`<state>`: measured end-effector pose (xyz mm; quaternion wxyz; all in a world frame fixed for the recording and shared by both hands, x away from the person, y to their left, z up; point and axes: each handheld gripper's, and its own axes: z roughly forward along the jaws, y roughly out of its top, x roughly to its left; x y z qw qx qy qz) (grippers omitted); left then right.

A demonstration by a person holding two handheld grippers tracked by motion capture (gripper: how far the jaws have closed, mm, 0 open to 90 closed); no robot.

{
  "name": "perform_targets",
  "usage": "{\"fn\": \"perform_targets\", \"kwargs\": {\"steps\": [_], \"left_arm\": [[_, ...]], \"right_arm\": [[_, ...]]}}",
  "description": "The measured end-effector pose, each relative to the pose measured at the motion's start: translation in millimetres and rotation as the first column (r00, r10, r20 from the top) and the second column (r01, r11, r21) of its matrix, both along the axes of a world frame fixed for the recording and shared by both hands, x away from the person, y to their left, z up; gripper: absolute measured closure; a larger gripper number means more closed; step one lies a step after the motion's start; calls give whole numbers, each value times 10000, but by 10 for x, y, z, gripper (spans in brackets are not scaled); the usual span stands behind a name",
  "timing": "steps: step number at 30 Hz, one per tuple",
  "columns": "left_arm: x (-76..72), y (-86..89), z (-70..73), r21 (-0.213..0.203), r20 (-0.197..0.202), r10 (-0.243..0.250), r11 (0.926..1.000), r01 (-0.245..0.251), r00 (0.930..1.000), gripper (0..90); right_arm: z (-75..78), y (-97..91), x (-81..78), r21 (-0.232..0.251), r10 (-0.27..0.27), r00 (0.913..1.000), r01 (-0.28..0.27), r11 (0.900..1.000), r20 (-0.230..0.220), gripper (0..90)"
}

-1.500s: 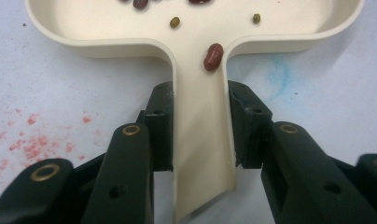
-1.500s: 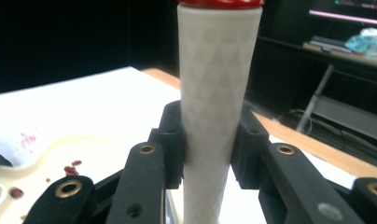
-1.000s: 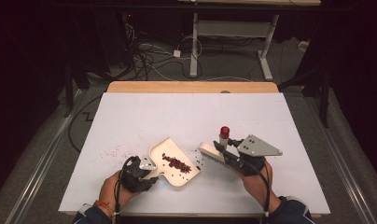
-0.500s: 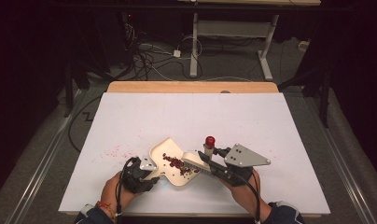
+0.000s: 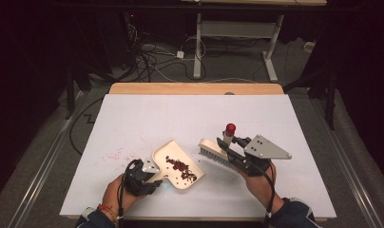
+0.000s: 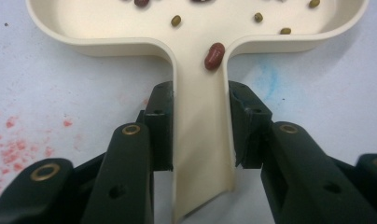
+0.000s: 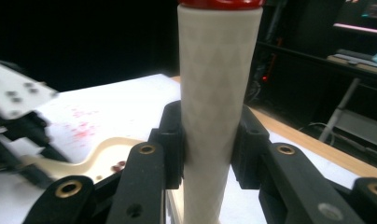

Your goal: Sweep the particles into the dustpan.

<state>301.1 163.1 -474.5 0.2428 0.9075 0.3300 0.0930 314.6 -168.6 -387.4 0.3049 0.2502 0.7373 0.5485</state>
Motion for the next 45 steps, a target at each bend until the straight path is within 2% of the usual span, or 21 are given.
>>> {"fn": "perform_targets", "kwargs": {"steps": [3, 5, 9, 11, 13, 14, 16, 20, 23, 28, 30, 35, 37, 38, 39, 41, 45], "left_arm": [[15, 5, 30, 106, 27, -85, 9999, 84, 10000, 635], [19, 14, 45, 135, 45, -87, 9999, 87, 10000, 635], [37, 32, 40, 91, -110, -87, 9999, 88, 9999, 635], [40, 28, 35, 133, -96, -85, 9999, 86, 9999, 635], [41, 26, 29, 148, -90, -83, 9999, 84, 9999, 635], [41, 26, 27, 151, -104, -84, 9998, 86, 9999, 635], [41, 23, 22, 171, -127, -78, 9998, 80, 9999, 635], [45, 21, 18, 184, -140, -80, 9998, 83, 9999, 635], [47, 24, 15, 151, -144, -87, 9998, 89, 9999, 635], [49, 29, 11, 112, -138, -81, 9999, 83, 9999, 635], [48, 28, 12, 121, -129, -89, 9999, 91, 9999, 635], [50, 23, 9, 75, -106, -22, 10000, 22, 9999, 634], [53, 22, 8, 30, -123, 37, 10000, -37, 9999, 635], [54, 19, 6, -5, -127, 80, 10000, -80, 9999, 635], [56, 14, 5, -18, -132, 116, 9999, -116, 9998, 635], [61, 3, 3, -55, -137, 167, 9998, -168, 9998, 635], [93, -27, -1, -156, -117, 357, 9992, -359, 9993, 635]], "right_arm": [[-37, 6, 89, 9, -188, 9998, 188, 9998, -53, 700], [-85, 49, 195, -203, -412, 9991, 410, 9990, -78, 700], [-120, 91, 272, -423, -652, 9979, 653, 9970, 41, 700], [-157, 135, 313, -482, -550, 9985, 546, 9973, -76, 700], [-158, 159, 302, -548, -358, 9993, 352, 9979, -104, 700], [-152, 227, 229, -740, 83, 9996, -103, 9972, -278, 700], [-151, 265, 174, -793, 293, 9991, -317, 9963, -321, 700], [-112, 400, 7, -624, 1057, 9928, -1092, 9921, -566, 701], [-92, 465, -69, -584, 1411, 9887, -1440, 9879, -515, 701], [-6, 387, -87, -308, 1274, 9915, -1282, 9913, -257, 701], [14, 315, -61, -376, 984, 9951, -986, 9944, -54, 700], [-39, 311, -33, -626, 763, 9971, -764, 9951, -36, 701], [-80, 364, -50, -833, 927, 9956, -936, 9921, -146, 701], [-112, 436, -85, -928, 1184, 9926, -1204, 9884, -266, 701], [-112, 436, -85, -928, 1184, 9926, -1204, 9884, -266, 701], [-128, 555, -161, -1109, 1536, 9878, -1553, 9816, -236, 700], [-131, 643, -213, -989, 1750, 9844, -1761, 9794, -199, 700]]}}
